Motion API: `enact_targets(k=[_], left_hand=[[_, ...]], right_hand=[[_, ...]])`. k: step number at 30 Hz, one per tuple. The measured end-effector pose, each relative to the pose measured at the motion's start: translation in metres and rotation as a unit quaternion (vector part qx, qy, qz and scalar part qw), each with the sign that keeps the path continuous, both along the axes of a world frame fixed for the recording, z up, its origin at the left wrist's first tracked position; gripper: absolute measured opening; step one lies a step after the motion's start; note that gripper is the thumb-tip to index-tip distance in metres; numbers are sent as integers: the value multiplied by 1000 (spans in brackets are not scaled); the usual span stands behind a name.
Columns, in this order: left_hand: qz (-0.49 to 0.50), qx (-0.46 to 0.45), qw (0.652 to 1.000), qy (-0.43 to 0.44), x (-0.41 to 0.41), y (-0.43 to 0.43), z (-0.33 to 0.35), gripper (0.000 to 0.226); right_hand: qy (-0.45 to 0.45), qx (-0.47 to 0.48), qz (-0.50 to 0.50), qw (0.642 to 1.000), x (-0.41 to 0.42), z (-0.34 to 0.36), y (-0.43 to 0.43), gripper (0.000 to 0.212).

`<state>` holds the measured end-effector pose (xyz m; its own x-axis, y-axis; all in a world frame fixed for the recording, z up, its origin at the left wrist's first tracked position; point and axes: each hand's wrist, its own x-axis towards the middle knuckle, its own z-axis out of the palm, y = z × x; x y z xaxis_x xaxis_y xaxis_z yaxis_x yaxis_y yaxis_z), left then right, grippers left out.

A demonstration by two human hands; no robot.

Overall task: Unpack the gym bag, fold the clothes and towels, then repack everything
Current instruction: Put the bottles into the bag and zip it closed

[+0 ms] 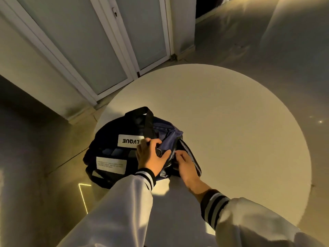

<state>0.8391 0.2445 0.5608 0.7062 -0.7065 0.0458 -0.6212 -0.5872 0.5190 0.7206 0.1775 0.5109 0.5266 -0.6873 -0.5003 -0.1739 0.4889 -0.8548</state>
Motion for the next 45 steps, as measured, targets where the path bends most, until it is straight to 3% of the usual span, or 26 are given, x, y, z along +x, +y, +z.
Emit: enact_targets(k=[9, 13, 18, 22, 24, 27, 29, 32, 35, 42, 45], left_hand=[[2, 5, 990, 141, -11, 9, 16, 26], [-2, -4, 986, 165, -15, 8, 23, 18], [16, 21, 983, 180, -19, 10, 24, 35], [29, 28, 985, 170, -25, 11, 25, 44], [42, 25, 992, 112, -28, 11, 25, 50], [12, 10, 999, 28, -34, 5, 29, 46], [-32, 37, 998, 31, -38, -3, 29, 38], [-77, 98, 988, 89, -41, -11, 23, 38], [-88, 112, 984, 104, -39, -13, 17, 46], [-83, 86, 986, 118, -30, -17, 16, 46], [-88, 94, 988, 85, -28, -19, 16, 47]], right_hand=[[-47, 31, 61, 997, 2, 34, 26, 43], [-78, 71, 66, 992, 6, 43, 27, 38], [-37, 64, 51, 996, -9, 44, 22, 32], [45, -24, 60, 997, -23, 34, 20, 22], [87, -95, 53, 990, -32, 36, 14, 20], [148, -207, 23, 967, -43, 39, -5, 24], [207, -247, 32, 946, -46, 33, -20, 30], [267, -183, 124, 938, -46, 28, -30, 54], [254, -138, 166, 943, -48, 24, -31, 67], [200, -122, 146, 961, -16, 29, -31, 44], [186, -135, 112, 967, -7, 33, -37, 38]])
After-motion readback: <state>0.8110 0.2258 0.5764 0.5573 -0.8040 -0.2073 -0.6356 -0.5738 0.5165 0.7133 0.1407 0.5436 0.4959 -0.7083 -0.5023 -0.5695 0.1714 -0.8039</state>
